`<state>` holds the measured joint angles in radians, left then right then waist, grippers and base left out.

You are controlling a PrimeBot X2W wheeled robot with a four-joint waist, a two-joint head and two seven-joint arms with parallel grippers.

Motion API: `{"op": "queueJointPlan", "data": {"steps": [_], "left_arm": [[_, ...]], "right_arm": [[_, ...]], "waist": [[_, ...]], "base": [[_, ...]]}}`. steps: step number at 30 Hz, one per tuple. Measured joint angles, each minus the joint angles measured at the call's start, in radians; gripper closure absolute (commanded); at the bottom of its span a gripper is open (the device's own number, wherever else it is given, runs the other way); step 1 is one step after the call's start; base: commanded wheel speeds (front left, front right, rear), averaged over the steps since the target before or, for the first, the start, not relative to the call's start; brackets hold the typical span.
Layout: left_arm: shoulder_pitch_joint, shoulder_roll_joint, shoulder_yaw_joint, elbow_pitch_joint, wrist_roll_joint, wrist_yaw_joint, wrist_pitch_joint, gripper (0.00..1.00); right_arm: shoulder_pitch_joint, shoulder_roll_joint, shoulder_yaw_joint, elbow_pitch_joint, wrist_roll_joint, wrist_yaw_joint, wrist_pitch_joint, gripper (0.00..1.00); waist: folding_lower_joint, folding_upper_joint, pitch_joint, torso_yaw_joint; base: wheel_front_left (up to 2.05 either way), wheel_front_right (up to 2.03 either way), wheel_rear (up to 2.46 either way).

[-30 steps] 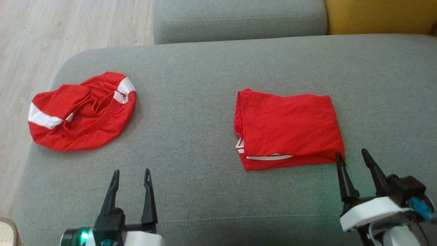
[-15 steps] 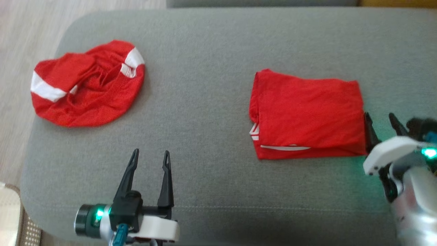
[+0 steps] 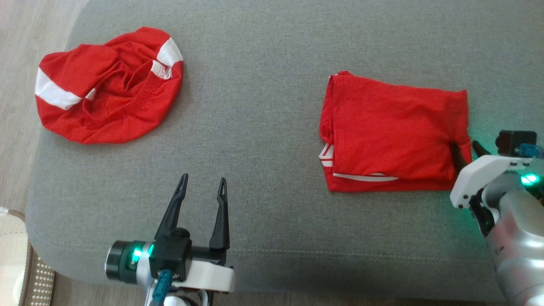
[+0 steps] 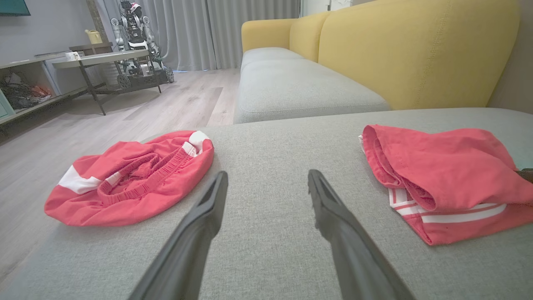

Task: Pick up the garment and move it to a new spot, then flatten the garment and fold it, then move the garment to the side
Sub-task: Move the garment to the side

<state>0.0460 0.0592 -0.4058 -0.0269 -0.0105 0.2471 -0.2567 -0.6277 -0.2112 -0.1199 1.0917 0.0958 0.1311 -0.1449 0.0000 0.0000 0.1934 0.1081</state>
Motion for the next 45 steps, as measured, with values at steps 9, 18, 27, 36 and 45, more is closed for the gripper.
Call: {"op": "queueJointPlan", "data": {"steps": [9, 18, 27, 36, 45], "left_arm": [[-0.016, 0.0, -0.007, 0.0, -0.006, 0.009, 0.0, 0.0], [-0.079, -0.001, -0.035, -0.007, -0.01, 0.01, 0.0, 0.0], [-0.143, -0.001, -0.044, -0.034, -0.01, 0.018, 0.0, 0.0], [-0.183, -0.002, -0.044, -0.034, -0.01, 0.026, 0.0, 0.0], [-0.221, -0.002, -0.044, -0.033, -0.008, 0.019, 0.0, 0.0]], "right_arm": [[-0.074, -0.028, 0.07, 0.056, 0.048, 0.0, -0.007, 1.0], [-0.221, -0.171, 0.094, 0.046, 0.026, 0.0, -0.054, 1.0], [-0.328, -0.287, 0.084, 0.015, -0.038, 0.0, -0.068, 1.0], [-0.387, -0.35, 0.061, -0.024, -0.122, 0.0, -0.065, 1.0], [-0.393, -0.363, -0.033, -0.072, -0.235, 0.0, -0.041, 0.91]], "waist": [[0.0, 0.0, 0.028, -0.007], [0.0001, 0.0, 0.09, -0.062], [0.0001, 0.0, 0.169, -0.141], [0.0001, 0.0, 0.224, -0.206], [0.0001, 0.0, 0.27, -0.209]], "base": [[0.0, 0.0, 0.0], [0.0, 0.0, 0.0], [0.0, 0.0, 0.0], [0.0, 0.0, 0.0], [0.0, 0.0, 0.0]]}}
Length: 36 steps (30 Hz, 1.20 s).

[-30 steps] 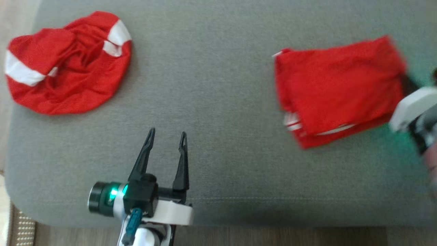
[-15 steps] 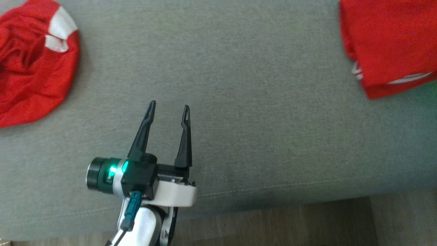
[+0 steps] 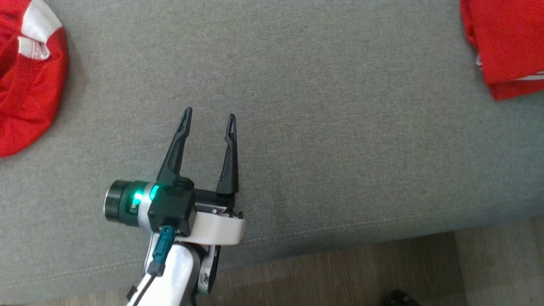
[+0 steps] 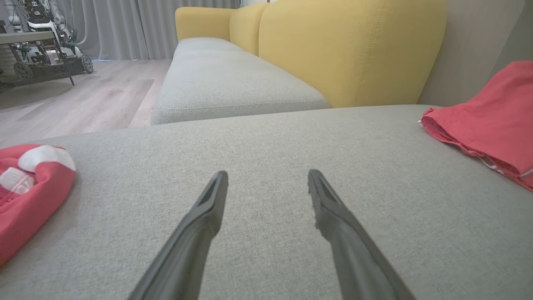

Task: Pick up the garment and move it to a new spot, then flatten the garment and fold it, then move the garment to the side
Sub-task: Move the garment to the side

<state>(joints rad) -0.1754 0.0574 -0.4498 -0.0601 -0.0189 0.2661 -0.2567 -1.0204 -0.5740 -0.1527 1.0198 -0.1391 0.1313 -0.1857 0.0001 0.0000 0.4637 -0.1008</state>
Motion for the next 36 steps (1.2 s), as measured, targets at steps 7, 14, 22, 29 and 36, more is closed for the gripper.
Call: {"op": "queueJointPlan", "data": {"steps": [7, 14, 22, 29, 36], "left_arm": [[-0.001, 0.0, 0.007, 0.004, 0.0, -0.002, 0.0, 0.0], [0.004, 0.0, 0.012, 0.009, 0.0, 0.002, 0.0, 0.0], [0.078, 0.0, 0.024, 0.029, -0.006, 0.008, 0.0, 0.0], [0.134, 0.001, 0.052, 0.028, -0.021, 0.007, 0.0, 0.0], [0.207, 0.004, 0.104, 0.024, -0.028, 0.007, 0.0, 0.0]], "right_arm": [[0.011, 0.007, -0.15, -0.099, -0.163, 0.0, -0.005, 0.0], [0.097, 0.164, -0.214, -0.217, -0.23, 0.0, -0.048, 0.0], [0.369, 0.398, -0.131, -0.41, -0.032, 0.0, -0.067, 0.0], [0.668, 0.49, -0.03, -0.703, 0.146, 0.0, -0.067, 0.0], [0.891, 0.516, 0.018, -0.896, 0.204, 0.0, -0.067, 0.0]], "waist": [[0.0, 0.0, 0.004, 0.02], [0.0, 0.0, -0.046, 0.033], [-0.0001, 0.0, -0.161, 0.059], [-0.0001, 0.0, -0.261, 0.097], [-0.0001, 0.0, -0.345, 0.133]], "base": [[0.0, 0.0, 0.0], [0.0, 0.0, 0.0], [0.0, 0.0, 0.0], [0.0, 0.0, 0.0], [0.0, 0.0, 0.0]]}}
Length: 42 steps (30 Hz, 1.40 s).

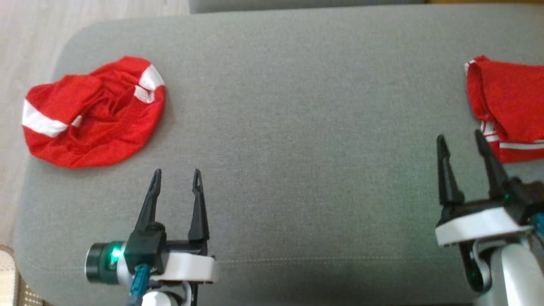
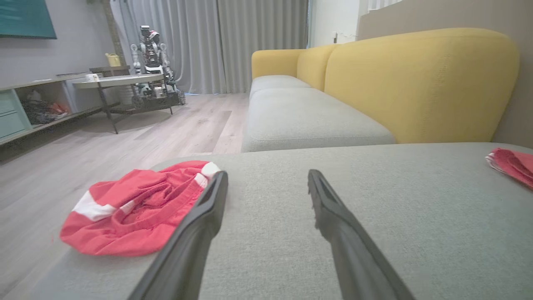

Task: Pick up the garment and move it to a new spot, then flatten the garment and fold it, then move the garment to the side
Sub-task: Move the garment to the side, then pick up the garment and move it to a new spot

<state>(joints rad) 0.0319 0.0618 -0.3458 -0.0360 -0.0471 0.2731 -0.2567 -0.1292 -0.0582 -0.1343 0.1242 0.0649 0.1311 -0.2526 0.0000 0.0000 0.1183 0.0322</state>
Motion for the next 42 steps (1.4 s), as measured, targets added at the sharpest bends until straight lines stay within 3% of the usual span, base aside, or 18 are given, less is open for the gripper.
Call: {"op": "queueJointPlan", "data": {"steps": [5, 15, 32, 42], "left_arm": [[0.04, 0.003, 0.022, -0.009, -0.009, -0.011, 0.0, 0.0], [0.095, 0.005, 0.065, -0.011, -0.008, -0.048, 0.0, 0.0], [0.112, 0.004, 0.072, -0.002, 0.003, -0.072, 0.0, 0.0], [0.112, 0.002, 0.072, 0.008, 0.011, -0.072, 0.0, 0.0]], "right_arm": [[0.073, 0.008, 0.027, -0.067, 0.035, 0.0, 0.0, 0.0], [0.183, 0.012, 0.073, -0.062, 0.033, 0.0, 0.0, 0.0], [0.209, 0.012, 0.067, -0.06, 0.051, 0.0, 0.0, 0.0], [0.226, 0.013, 0.086, -0.063, 0.051, 0.0, 0.0, 0.0]], "waist": [[0.0, 0.0, -0.045, 0.013], [0.0, 0.0, -0.106, 0.019], [0.0, 0.0, -0.127, 0.012], [0.0, 0.0, -0.134, 0.086]], "base": [[0.0, 0.0, 0.0], [0.0, 0.0, 0.0], [0.0, 0.0, 0.0], [0.0, 0.0, 0.0]]}}
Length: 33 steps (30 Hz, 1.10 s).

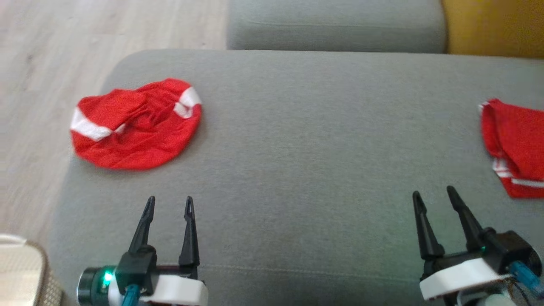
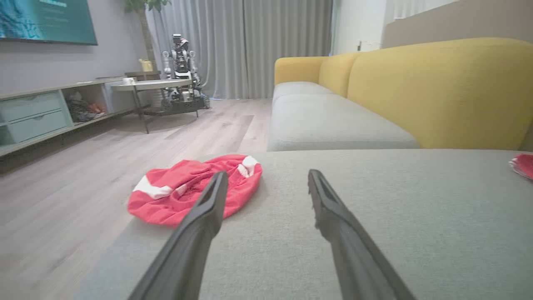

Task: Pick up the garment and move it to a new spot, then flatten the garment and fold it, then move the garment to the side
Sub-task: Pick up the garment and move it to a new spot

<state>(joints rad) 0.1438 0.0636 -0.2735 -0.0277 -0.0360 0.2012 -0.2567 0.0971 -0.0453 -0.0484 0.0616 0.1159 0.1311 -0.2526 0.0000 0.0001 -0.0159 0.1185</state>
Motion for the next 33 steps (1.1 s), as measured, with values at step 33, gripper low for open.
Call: {"op": "queueJointPlan", "data": {"steps": [33], "left_arm": [[-0.01, 0.007, 0.033, -0.017, 0.002, -0.051, 0.0, 0.0]], "right_arm": [[0.038, 0.004, 0.069, 0.007, -0.036, 0.0, 0.0, 0.0]], "waist": [[0.0, 0.0, 0.047, 0.385]], "base": [[0.0, 0.0, 0.0]]}}
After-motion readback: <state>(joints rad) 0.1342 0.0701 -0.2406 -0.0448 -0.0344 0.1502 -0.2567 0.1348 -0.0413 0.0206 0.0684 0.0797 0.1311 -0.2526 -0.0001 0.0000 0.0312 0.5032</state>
